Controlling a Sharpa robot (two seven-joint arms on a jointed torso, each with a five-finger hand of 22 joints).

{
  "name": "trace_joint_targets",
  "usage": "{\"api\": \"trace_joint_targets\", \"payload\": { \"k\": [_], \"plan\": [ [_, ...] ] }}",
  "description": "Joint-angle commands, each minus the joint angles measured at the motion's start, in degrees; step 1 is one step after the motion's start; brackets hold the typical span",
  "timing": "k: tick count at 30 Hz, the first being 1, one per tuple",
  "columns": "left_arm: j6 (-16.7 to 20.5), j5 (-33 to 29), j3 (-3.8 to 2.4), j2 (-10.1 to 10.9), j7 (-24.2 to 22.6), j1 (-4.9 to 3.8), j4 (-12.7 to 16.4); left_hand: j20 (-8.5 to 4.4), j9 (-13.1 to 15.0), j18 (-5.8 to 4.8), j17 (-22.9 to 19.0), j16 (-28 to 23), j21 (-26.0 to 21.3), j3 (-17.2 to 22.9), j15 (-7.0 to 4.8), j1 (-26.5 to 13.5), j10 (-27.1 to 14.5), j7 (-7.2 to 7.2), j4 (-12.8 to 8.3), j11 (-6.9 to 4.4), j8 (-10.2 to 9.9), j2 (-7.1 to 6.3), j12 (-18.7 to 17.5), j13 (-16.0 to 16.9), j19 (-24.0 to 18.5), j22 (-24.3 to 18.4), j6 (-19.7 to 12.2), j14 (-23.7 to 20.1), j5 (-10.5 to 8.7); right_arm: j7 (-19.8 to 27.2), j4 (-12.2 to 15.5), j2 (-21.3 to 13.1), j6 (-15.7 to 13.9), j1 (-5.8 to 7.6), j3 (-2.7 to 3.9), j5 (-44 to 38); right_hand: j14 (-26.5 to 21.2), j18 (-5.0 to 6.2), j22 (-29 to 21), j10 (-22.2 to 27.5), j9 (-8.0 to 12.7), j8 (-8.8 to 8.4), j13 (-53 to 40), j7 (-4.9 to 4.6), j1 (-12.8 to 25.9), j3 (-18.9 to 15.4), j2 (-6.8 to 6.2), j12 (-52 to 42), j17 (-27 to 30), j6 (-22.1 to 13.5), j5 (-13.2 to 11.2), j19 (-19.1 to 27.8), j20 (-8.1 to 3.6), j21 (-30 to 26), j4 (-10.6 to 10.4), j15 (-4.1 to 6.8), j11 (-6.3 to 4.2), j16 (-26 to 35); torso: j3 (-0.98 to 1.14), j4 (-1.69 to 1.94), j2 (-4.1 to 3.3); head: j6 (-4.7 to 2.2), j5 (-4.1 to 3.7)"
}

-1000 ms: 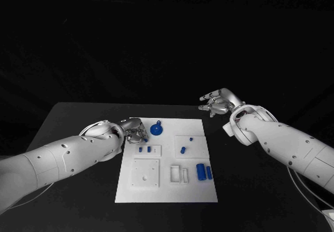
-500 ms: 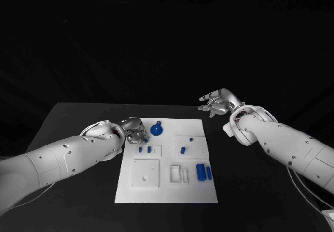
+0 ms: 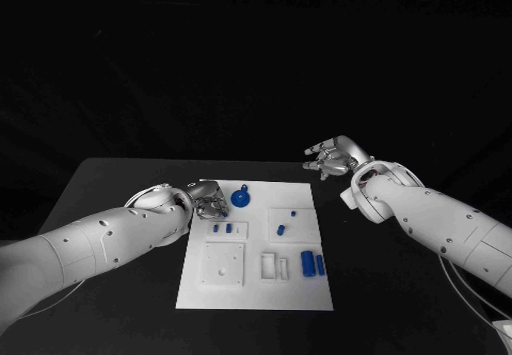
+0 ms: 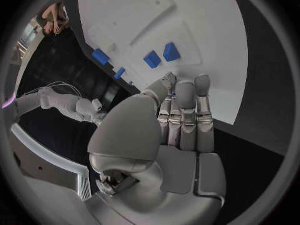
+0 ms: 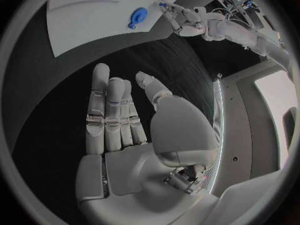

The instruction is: Assemble the parts on the task board

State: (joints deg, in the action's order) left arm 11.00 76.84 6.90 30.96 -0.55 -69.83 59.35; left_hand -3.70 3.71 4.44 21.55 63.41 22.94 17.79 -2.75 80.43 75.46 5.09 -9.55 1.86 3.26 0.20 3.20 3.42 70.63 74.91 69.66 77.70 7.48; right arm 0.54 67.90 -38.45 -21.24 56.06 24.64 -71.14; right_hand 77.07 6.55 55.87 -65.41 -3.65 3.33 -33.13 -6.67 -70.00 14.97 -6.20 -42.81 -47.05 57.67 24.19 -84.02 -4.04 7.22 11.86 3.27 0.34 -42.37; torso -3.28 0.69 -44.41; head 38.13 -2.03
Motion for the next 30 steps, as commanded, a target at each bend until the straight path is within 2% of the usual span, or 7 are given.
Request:
{"api": "trace_joint_targets", "payload": {
  "k": [1,10,18,30],
  "plan": [
    [-0.10,0.56,0.09,-0.35,0.38,0.16,0.05,-0.15,0.03,1.06,0.07,-0.36,0.07,0.14,-0.05,-0.27,-0.37,0.26,0.37,0.23,0.31,0.49,0.12,-0.04,-0.36,1.14,-0.29,-0.06,0.15,0.44,0.07,0.01,0.61,-0.03,0.02,-0.07,-0.22,-0.46,-0.06,0.22,-0.02,0.24,0.05,-0.16,0.38,0.23,-0.02,-0.20,0.04,0.00,0.19,-1.61,-0.31,0.12,-0.07,0.03,-0.09,-0.14,-0.03,0.02,0.02,0.04,-0.04],
    [0.55,0.44,0.07,-0.39,0.35,0.15,0.16,0.24,-0.13,1.27,0.06,-0.35,0.13,0.63,0.47,-0.07,-2.47,1.09,0.34,1.03,0.24,0.06,0.12,-0.05,-0.70,1.22,-4.22,-0.50,0.04,0.42,0.03,-0.03,0.76,-0.03,0.02,-0.07,-0.22,-0.46,-0.06,0.22,-0.02,0.24,0.05,-0.16,0.38,0.23,-0.02,-0.20,0.04,0.00,0.19,-1.61,-0.31,0.12,-0.07,0.03,-0.09,-0.14,-0.04,0.05,0.02,0.01,-0.10],
    [0.58,0.34,0.07,-0.35,0.37,0.14,0.32,0.79,-0.17,1.75,-0.04,-0.29,0.35,1.63,0.99,-0.37,-4.63,1.49,0.67,1.73,0.23,-0.78,0.10,-0.07,-1.03,1.22,-6.15,-0.85,0.00,0.42,-0.01,-0.01,0.87,-0.03,0.02,-0.07,-0.26,-0.47,-0.20,0.27,-0.02,0.24,0.09,-0.16,0.36,0.16,-0.04,-0.17,0.06,-0.06,0.16,-1.56,-0.29,0.15,-0.12,0.02,-0.08,-0.11,-0.03,0.04,0.02,0.01,-0.09],
    [-0.09,0.30,0.06,-0.25,0.84,0.13,0.36,1.00,-0.15,2.01,-0.17,-0.13,0.57,2.50,1.13,-0.36,-4.97,1.55,1.18,1.86,0.27,-1.28,0.11,-0.06,-1.24,1.22,-6.02,-1.12,0.06,0.41,-0.04,-0.02,0.93,-0.03,0.02,-0.07,-0.26,-0.47,-0.20,0.27,-0.02,0.24,0.09,-0.16,0.36,0.16,-0.04,-0.17,0.06,-0.06,0.16,-1.56,-0.29,0.15,-0.12,0.02,-0.08,-0.11,-0.03,0.04,-0.01,0.09,-0.09]
  ]
}}
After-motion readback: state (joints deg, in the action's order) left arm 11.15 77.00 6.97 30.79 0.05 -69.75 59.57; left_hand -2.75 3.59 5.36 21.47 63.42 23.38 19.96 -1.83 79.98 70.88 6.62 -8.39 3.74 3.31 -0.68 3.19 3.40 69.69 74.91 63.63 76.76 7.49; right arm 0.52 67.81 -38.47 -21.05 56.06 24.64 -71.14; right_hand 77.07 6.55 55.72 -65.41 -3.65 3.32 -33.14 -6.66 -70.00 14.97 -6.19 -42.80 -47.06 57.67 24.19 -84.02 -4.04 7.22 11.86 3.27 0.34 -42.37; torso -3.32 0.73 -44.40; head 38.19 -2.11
